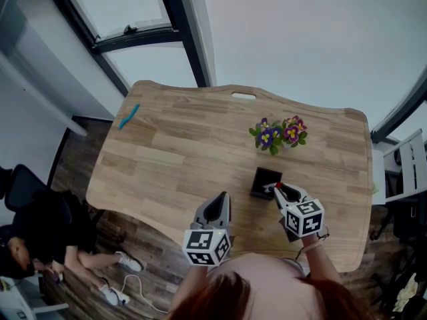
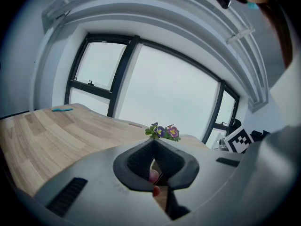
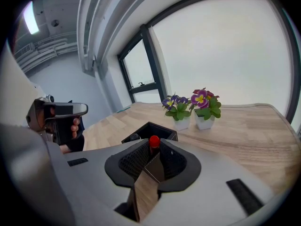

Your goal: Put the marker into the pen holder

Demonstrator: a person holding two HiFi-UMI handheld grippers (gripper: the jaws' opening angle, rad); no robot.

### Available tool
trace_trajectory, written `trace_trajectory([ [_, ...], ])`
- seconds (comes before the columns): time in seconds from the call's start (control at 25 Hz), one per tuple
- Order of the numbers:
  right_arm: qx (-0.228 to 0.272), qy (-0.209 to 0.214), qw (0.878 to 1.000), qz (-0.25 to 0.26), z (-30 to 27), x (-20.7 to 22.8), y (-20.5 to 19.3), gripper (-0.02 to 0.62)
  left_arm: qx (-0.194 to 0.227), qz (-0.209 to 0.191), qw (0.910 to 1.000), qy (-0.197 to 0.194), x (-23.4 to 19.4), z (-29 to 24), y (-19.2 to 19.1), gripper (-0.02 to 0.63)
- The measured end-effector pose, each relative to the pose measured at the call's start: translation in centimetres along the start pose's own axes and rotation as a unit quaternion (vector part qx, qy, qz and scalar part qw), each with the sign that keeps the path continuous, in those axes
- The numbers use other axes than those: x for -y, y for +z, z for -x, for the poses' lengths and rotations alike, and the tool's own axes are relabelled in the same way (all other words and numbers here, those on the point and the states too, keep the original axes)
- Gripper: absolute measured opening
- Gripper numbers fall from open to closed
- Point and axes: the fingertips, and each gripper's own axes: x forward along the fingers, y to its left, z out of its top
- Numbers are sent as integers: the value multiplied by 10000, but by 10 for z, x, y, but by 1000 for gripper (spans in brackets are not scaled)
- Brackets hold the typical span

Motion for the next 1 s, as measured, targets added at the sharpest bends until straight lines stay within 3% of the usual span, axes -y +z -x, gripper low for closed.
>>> trace_trajectory([
  [0.4, 239, 11, 9993, -274, 9, 2, 9, 60, 9, -20, 10000, -83, 6, 0, 0, 2],
  [1.0, 797, -171, 9966, -117, 39, 2, 27, 60, 85, -214, 9993, -285, 28, 7, 6, 2],
])
